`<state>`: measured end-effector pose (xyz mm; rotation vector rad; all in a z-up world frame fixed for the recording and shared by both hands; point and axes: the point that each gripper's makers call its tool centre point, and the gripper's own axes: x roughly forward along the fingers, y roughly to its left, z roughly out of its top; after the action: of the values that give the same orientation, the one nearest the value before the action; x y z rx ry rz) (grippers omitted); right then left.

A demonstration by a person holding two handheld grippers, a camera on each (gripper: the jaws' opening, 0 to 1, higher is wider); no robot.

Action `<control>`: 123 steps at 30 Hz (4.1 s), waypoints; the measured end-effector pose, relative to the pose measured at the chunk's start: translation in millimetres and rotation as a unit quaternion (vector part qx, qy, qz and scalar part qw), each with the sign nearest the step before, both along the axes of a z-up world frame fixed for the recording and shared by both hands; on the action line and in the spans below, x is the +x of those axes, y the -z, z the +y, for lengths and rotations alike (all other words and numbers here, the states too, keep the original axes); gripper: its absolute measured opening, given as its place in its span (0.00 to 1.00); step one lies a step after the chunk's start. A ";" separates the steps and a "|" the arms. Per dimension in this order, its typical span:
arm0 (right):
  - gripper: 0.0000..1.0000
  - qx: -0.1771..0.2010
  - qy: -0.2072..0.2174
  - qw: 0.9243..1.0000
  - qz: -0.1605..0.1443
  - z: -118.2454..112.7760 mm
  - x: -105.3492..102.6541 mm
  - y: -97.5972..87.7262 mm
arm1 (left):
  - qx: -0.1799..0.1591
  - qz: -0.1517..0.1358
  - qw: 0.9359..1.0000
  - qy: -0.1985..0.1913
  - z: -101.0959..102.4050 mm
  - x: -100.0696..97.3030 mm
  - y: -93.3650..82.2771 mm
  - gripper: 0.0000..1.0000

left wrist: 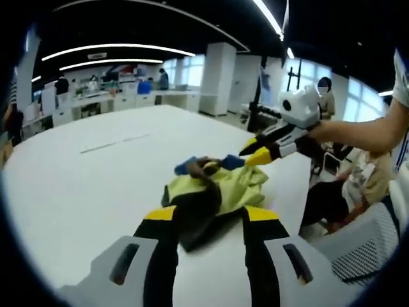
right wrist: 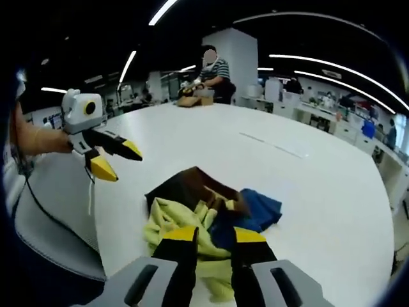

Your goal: Fold the garment on the visible template until the final outline fits inside the template.

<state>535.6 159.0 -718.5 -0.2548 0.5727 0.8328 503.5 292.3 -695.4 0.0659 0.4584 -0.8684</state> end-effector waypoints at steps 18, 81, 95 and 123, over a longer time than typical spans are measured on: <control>0.09 0.014 0.022 0.999 0.036 1.8 10.7 7.8 | 0.042 0.020 0.999 0.025 -24.1 12.6 37.3 0.24; 0.00 0.074 0.117 0.990 -0.024 -15.7 72.1 -106.7 | -0.053 -0.089 0.987 -0.126 63.9 89.3 -116.7 0.00; 0.00 0.093 0.183 0.978 -0.035 -26.2 146.1 -109.1 | -0.053 -0.102 0.977 -0.180 76.3 178.5 -111.5 0.00; 0.00 0.081 0.266 0.959 0.043 -36.1 258.5 12.6 | 0.057 -0.045 0.974 -0.216 89.4 280.9 11.7 0.00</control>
<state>794.0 122.9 -731.0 0.0897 0.6129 0.3645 784.3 381.7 -707.0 0.1069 0.4159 -0.4087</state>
